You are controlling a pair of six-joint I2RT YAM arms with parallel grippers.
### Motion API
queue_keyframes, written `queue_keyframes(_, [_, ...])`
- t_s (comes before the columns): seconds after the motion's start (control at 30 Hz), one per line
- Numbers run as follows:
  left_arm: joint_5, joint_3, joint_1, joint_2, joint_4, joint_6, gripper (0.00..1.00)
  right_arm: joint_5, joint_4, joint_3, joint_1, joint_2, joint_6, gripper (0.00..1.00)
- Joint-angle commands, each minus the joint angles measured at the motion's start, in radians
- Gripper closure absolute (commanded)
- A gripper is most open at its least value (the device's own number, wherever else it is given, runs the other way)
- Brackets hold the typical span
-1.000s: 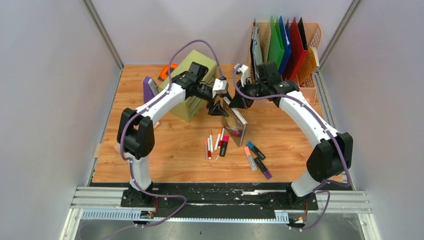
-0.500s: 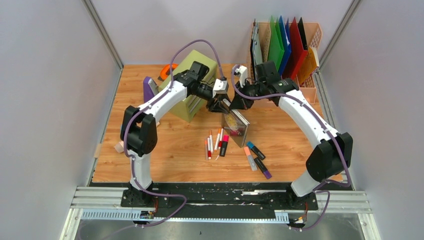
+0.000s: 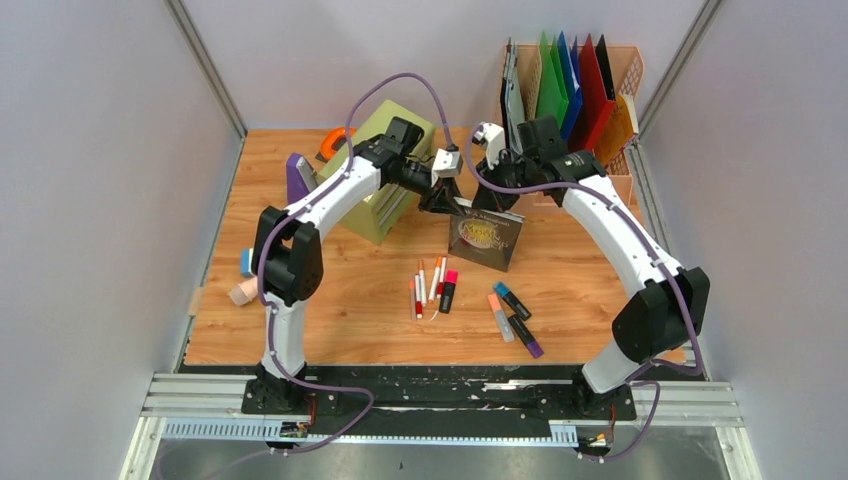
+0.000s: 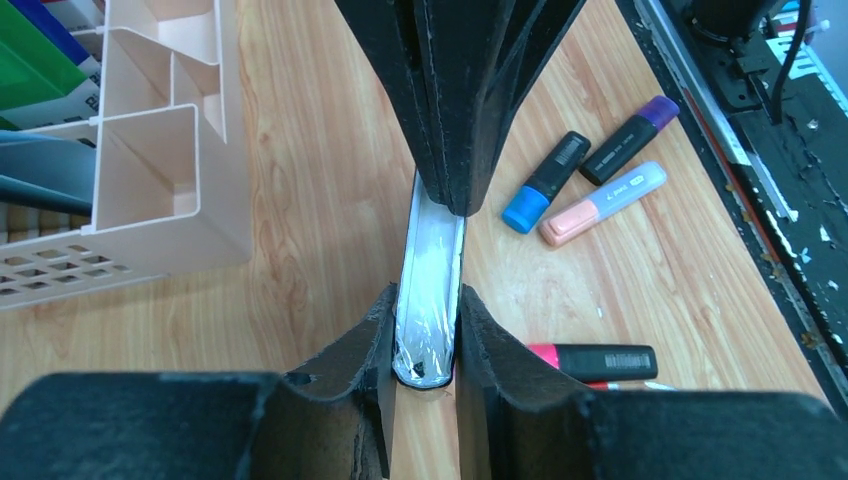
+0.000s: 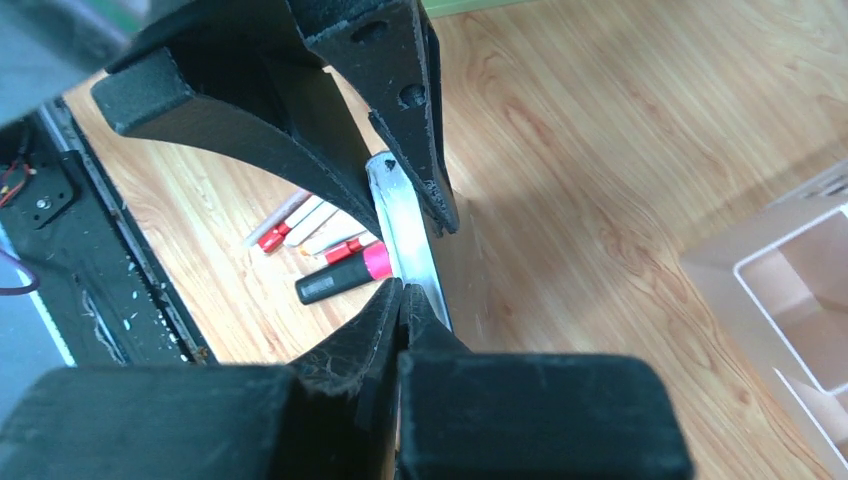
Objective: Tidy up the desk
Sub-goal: Pick up the book from the center of the board.
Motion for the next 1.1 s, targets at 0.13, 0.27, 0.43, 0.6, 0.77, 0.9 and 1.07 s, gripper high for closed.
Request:
queue_keyframes(0.13, [-0.036,0.104,0.012,0.031,0.150,-0.057,0.79,0.111,-0.084,0.053,-0.008,-0.042,-0.002,0.96])
queue_keyframes(0.27, [-0.046,0.039,0.012,-0.007,0.216,-0.141,0.88,0.125,-0.082,0.074,-0.037,-0.064,0.019,0.76])
queue_keyframes(0.43, [-0.103,-0.090,0.013,-0.096,0.406,-0.256,1.00,0.145,-0.071,0.115,-0.068,-0.091,0.036,0.46])
queue_keyframes(0.6, [-0.166,-0.125,0.013,-0.152,0.457,-0.371,1.00,0.178,-0.056,0.150,-0.084,-0.123,0.052,0.28])
queue_keyframes(0.77, [-0.281,-0.178,0.013,-0.244,0.463,-0.420,1.00,0.187,-0.033,0.142,-0.092,-0.156,0.065,0.22])
queue_keyframes(0.9, [-0.389,-0.181,0.013,-0.325,0.468,-0.492,1.00,0.182,-0.008,0.133,-0.093,-0.163,0.083,0.21])
queue_keyframes(1.07, [-0.576,-0.143,0.013,-0.358,0.496,-0.704,1.00,0.192,0.029,0.130,-0.094,-0.158,0.104,0.21])
